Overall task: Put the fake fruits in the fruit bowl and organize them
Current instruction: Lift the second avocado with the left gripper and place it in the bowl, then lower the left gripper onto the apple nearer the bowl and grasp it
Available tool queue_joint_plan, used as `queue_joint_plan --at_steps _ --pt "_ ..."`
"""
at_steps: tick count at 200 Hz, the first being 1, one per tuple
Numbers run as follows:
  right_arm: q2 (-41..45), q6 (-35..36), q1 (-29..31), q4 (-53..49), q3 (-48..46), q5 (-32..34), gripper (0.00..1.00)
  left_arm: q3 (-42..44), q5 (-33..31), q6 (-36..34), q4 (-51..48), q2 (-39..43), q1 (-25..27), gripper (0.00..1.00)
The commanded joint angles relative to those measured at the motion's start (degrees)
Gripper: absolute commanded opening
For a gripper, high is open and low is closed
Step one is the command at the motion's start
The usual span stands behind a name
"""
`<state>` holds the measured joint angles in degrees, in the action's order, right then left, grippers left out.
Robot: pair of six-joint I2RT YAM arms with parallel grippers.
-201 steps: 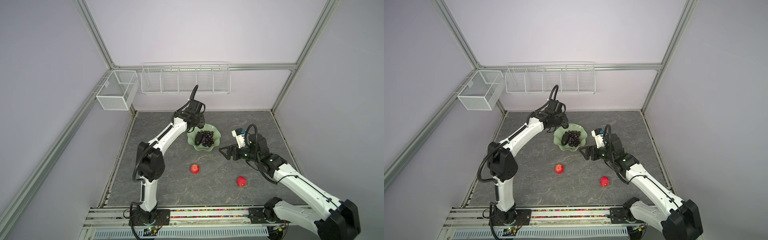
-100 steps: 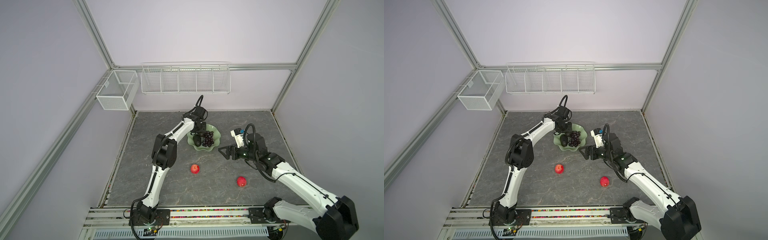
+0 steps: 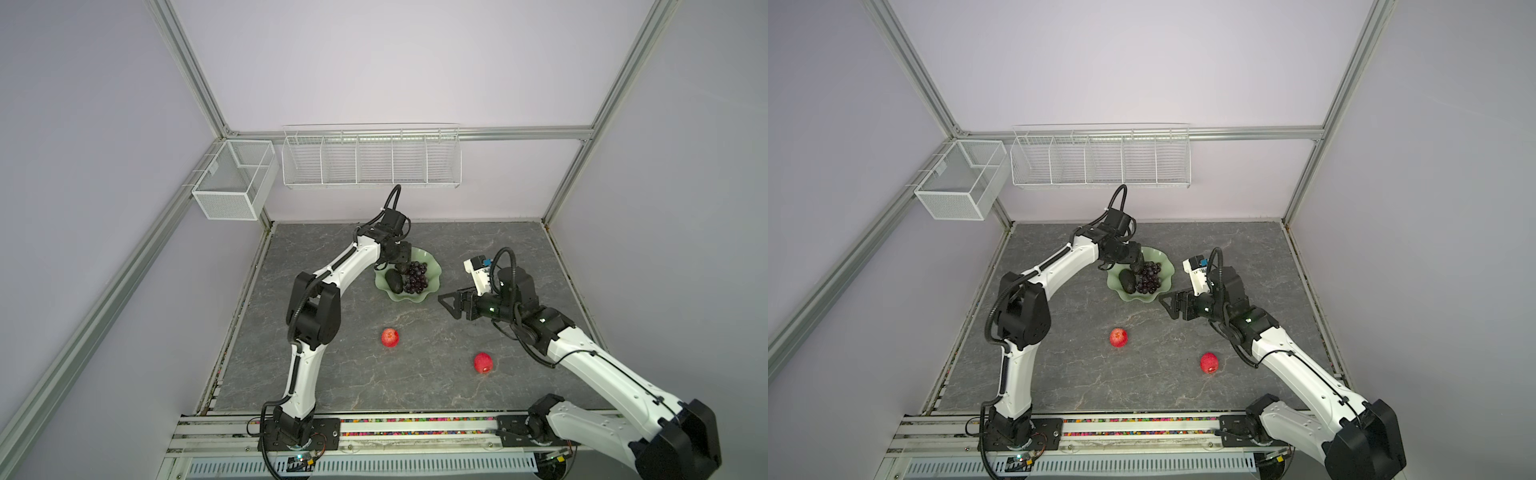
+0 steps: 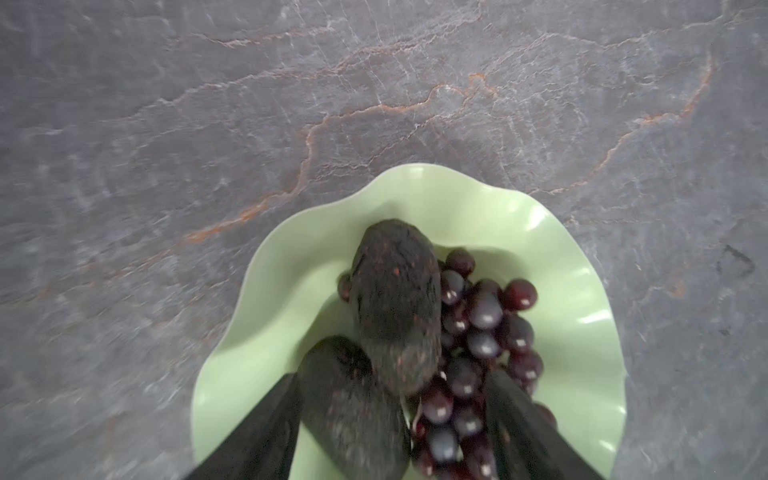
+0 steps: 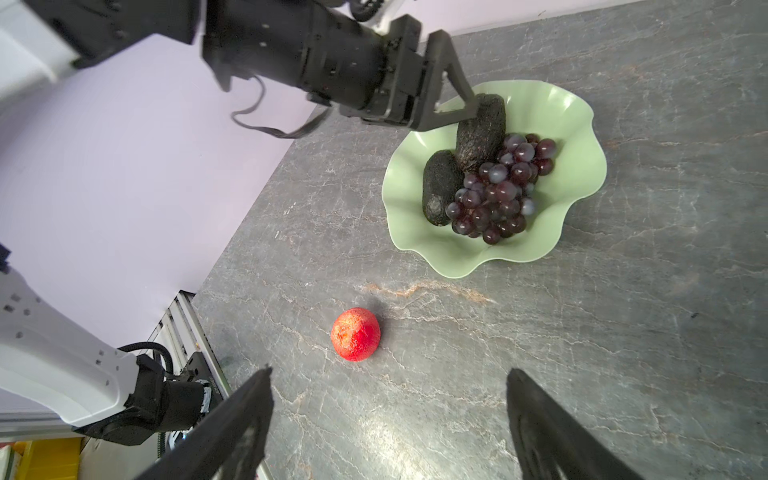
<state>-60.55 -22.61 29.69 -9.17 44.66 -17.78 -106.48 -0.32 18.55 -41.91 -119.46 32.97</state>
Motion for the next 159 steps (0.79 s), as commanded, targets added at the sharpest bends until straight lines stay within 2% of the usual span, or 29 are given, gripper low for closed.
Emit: queue_joint_plan --at_steps 1,34,61,108,159 --pt "1.3 1.6 -0.2 -2.5 -2.9 0.9 0.88 9.2 -5.0 -0.3 1.1 9.9 2.4 0.7" --pt "1.6 1.9 2.1 -2.3 -7.6 0.1 0.88 28.3 -7.1 2.6 2.6 21.1 7.6 0.7" --pt "1.4 0.6 4.2 0.2 -9.6 -0.3 0.88 36.5 -5.2 4.7 1.6 25.1 11.4 0.7" --pt "1.0 0.8 6.2 0.3 -9.3 0.4 0.88 40.8 -7.1 6.5 -1.8 25.0 15.7 0.7" --pt "0.9 1.8 8.9 -0.1 -9.3 0.7 0.88 42.1 -5.6 7.1 0.1 22.0 15.8 0.69"
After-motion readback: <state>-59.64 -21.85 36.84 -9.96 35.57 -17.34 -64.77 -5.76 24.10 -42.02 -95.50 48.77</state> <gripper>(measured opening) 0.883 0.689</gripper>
